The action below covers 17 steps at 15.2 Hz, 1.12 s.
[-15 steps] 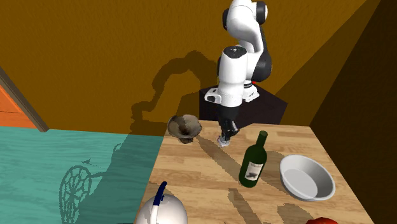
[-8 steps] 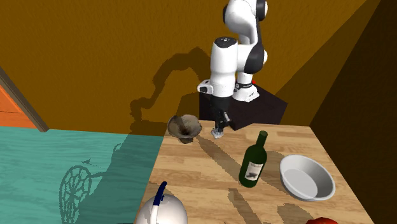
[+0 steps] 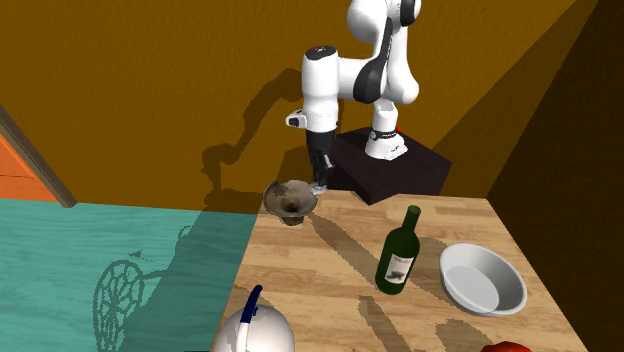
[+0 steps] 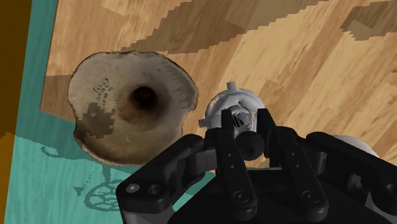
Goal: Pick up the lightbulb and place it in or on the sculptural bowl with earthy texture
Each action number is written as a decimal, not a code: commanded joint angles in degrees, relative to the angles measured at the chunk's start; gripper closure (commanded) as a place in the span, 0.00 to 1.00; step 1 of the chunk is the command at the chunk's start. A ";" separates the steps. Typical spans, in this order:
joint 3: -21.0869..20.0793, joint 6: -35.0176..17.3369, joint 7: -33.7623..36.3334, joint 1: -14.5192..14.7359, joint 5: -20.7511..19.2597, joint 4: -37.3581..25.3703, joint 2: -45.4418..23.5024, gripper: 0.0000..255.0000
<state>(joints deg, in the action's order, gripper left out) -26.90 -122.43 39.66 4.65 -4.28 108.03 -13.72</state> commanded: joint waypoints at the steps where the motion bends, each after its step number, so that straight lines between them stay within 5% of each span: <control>1: 0.68 -0.01 -3.31 -2.11 1.19 1.58 1.73 1.00; 11: 5.52 0.48 -18.22 -10.70 4.87 5.93 6.67 1.00; 17: 5.80 -3.04 -18.35 -10.79 4.23 7.93 5.04 1.00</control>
<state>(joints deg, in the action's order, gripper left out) -21.12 -124.81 21.28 -6.16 0.06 115.58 -8.42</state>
